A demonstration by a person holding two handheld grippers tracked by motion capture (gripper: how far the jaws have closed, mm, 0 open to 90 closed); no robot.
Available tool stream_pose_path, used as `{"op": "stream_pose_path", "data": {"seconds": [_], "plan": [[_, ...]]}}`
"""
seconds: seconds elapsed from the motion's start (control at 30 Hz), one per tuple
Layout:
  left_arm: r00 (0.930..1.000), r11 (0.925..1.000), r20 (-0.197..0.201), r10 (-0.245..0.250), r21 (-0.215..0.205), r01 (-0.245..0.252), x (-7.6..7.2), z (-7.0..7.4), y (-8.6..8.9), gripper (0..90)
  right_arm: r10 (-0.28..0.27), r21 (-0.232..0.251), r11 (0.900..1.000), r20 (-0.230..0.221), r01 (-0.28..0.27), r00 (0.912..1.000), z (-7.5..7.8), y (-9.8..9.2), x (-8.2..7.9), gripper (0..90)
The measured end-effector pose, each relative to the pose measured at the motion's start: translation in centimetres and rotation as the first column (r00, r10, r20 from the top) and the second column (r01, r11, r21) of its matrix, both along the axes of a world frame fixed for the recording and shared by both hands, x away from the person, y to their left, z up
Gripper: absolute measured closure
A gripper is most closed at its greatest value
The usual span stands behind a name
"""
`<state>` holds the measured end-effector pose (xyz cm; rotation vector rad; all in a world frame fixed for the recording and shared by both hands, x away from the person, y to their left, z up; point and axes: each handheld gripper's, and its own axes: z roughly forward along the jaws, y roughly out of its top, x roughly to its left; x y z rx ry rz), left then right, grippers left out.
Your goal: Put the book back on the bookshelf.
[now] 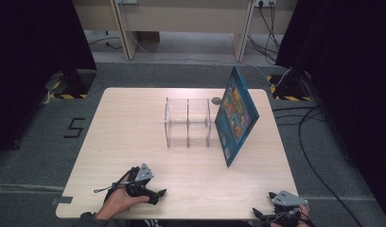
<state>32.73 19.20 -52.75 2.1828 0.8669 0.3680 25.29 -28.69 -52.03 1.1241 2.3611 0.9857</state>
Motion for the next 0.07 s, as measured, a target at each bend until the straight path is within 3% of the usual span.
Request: {"op": "stream_pose_path", "data": {"seconds": [0.07], "plan": [[1.0, 1.0, -0.001, -0.001, 0.0, 0.001, 0.0, 0.0, 0.0, 0.0, 0.001, -0.001, 1.0, -0.001, -0.001, 1.0, 0.01, 0.0, 0.01, 14.1]]}}
